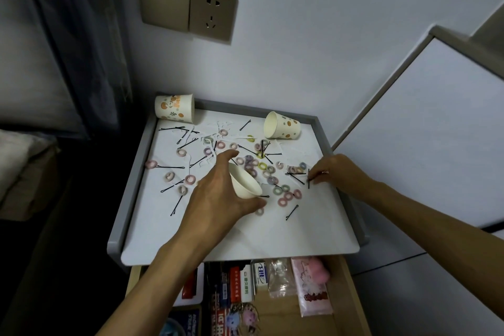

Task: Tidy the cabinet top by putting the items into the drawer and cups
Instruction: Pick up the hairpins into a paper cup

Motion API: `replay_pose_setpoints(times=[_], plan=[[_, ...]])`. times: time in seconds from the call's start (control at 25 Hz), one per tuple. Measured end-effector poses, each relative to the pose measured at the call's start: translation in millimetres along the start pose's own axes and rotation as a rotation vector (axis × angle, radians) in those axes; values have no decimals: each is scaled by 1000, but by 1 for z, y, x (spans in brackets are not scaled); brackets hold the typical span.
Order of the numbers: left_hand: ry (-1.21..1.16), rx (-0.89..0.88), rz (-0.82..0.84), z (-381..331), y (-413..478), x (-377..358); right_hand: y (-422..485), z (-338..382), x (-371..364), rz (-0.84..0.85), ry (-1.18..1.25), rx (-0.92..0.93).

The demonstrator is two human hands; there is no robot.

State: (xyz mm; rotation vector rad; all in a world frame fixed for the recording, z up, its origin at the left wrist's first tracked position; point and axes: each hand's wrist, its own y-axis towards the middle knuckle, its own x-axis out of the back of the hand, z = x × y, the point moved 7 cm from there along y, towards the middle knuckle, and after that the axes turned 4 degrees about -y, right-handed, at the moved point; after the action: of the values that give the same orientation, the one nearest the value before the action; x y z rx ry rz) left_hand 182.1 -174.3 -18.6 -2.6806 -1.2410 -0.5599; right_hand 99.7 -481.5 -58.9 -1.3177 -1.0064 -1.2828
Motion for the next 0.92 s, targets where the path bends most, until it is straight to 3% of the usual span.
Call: replay_pose_setpoints(times=[0.32,0.48,0.72,0.8,0.92], plan=[[1,-11,-4,2,0,0,6,7,-6,38,-24,20],[-11,-1,-3,0,0,0,6,13,-11,50,-100,148],[-10,-9,-8,0,-1,3,2,40,42,-247,278,-16],[3,-4,-3,-1,-2,1,4,83,66,-273,424,48],[23,-11,8,-3,-1,0,2,167,86,-203,424,327]])
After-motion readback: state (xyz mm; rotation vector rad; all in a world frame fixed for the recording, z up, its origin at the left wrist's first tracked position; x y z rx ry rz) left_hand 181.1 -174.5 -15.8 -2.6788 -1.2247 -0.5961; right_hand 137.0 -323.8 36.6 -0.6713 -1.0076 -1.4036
